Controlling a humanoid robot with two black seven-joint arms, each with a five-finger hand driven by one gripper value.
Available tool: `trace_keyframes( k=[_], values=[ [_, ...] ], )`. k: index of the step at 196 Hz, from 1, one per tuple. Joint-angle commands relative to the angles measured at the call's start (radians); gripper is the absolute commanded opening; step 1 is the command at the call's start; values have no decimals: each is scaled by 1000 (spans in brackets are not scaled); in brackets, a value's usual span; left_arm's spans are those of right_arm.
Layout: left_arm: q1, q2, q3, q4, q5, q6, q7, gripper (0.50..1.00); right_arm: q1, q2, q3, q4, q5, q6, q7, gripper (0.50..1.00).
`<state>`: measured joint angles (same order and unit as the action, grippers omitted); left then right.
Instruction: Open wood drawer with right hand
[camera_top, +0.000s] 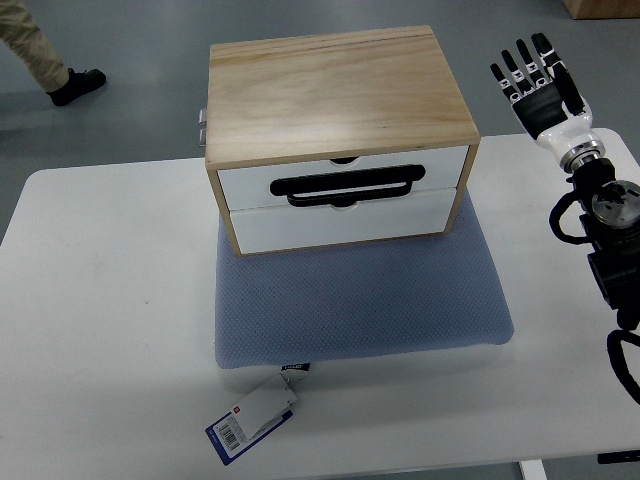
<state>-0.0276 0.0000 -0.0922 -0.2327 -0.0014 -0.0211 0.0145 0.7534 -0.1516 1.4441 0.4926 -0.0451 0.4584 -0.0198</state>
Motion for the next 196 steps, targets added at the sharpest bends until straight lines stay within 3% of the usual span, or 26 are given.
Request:
trace_keyframes(
  k=[1,61,92,152,166,176,177,196],
  values=[
    [0,0,0,0,0,0,1,1000,0,0,2,-5,1,0,1,946],
    [0,0,-3,-2,0,0,-1,1000,12,-6,-7,-5,-1,0,1,946],
    [0,0,-1,-8,0,-7,1,1000,73,-77,-57,-5,-16,-3,-9,946],
    [-3,0,-1,-13,5,-10,1,1000,380,-305,-626,14,-18,-14,-38,946],
    [-3,0,-1,-14,6,-10,1,1000,491,-358,-821,37,-50,20,-69,946],
    [-3,0,-1,-14,6,-10,1,1000,491,-358,-821,37,-50,20,-69,946],
    [-5,0,0,-19,6,-11,1,1000,576,-388,-958,75,-111,54,-90,946],
    [-5,0,0,-22,6,-11,1,1000,728,-444,-1146,150,-243,95,-115,946]
  ],
)
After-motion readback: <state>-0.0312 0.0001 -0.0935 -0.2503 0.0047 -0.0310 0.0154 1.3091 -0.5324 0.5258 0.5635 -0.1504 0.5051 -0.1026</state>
